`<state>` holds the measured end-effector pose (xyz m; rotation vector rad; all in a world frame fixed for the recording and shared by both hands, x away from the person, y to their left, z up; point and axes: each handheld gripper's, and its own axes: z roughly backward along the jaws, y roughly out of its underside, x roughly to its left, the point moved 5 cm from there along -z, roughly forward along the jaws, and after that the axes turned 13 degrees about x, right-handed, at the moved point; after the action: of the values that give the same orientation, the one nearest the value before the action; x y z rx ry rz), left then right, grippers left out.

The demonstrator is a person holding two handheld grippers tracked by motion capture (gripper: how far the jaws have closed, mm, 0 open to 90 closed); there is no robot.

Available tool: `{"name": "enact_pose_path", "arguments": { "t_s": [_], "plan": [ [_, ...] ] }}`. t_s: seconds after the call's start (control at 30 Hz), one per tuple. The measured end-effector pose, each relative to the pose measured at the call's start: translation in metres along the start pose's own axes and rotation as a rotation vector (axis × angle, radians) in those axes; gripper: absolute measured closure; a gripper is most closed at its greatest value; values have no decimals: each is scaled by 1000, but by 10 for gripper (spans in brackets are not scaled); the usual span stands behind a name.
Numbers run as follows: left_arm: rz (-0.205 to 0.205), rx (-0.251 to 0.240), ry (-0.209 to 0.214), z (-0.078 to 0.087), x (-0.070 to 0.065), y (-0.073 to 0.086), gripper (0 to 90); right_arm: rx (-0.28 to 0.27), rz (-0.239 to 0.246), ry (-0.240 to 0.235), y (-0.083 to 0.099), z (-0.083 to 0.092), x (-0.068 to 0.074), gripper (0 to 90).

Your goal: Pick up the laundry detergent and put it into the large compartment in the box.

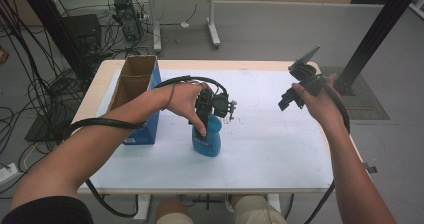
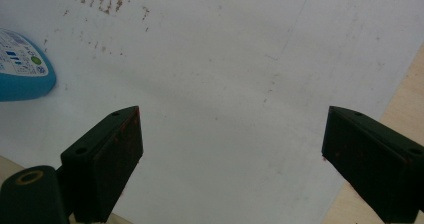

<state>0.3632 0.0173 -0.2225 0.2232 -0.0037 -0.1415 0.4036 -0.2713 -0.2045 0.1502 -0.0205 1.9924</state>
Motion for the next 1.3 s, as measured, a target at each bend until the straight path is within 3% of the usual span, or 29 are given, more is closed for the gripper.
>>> {"name": "enact_pose_path", "arguments": {
  "t_s": [0.4,0.9,1.07,1.3],
  "plan": [
    [3,-8,-3,-2,1,1,88,-2,4,-6,0,-1,0,95],
    [-19,-16,-19,-2,0,5,262,3,9,-10,-3,-5,-1,95],
    [-33,-21,-3,-2,2,6,333,5,9,-11,-4,-7,0,95],
    [-43,-15,-6,-1,2,4,342,1,15,-4,-4,-6,1,94]
  ]
}}
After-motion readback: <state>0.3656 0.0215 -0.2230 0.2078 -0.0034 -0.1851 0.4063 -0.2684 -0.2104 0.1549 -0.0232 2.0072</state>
